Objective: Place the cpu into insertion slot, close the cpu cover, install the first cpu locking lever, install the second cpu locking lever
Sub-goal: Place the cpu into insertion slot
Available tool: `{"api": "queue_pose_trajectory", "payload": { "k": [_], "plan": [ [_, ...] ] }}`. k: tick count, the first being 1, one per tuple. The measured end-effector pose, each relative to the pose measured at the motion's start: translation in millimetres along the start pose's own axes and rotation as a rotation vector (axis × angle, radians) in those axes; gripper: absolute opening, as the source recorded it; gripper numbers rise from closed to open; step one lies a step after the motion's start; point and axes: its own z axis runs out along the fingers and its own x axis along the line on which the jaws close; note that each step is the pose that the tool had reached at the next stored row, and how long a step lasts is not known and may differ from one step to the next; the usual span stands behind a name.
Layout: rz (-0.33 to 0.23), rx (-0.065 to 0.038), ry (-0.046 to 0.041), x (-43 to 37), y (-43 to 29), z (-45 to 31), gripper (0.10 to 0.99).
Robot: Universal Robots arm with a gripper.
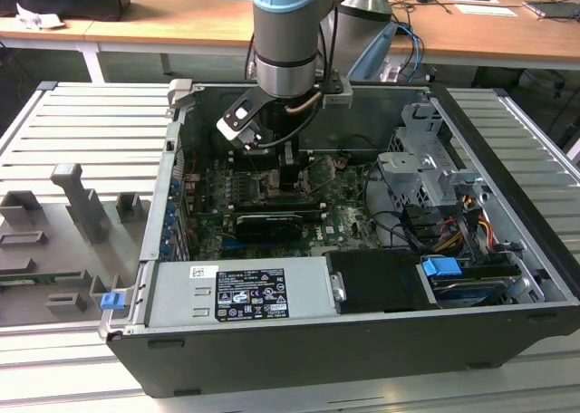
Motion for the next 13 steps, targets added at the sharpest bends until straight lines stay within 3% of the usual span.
{"api": "queue_pose_trajectory", "payload": {
  "k": [5, 13],
  "plan": [
    [0.001, 0.0, 0.0, 7.7, -0.7, 9.7, 0.529],
    [0.004, 0.0, -0.0062, 7.7, -1.2, 16.9, 0.529]
  ]
}}
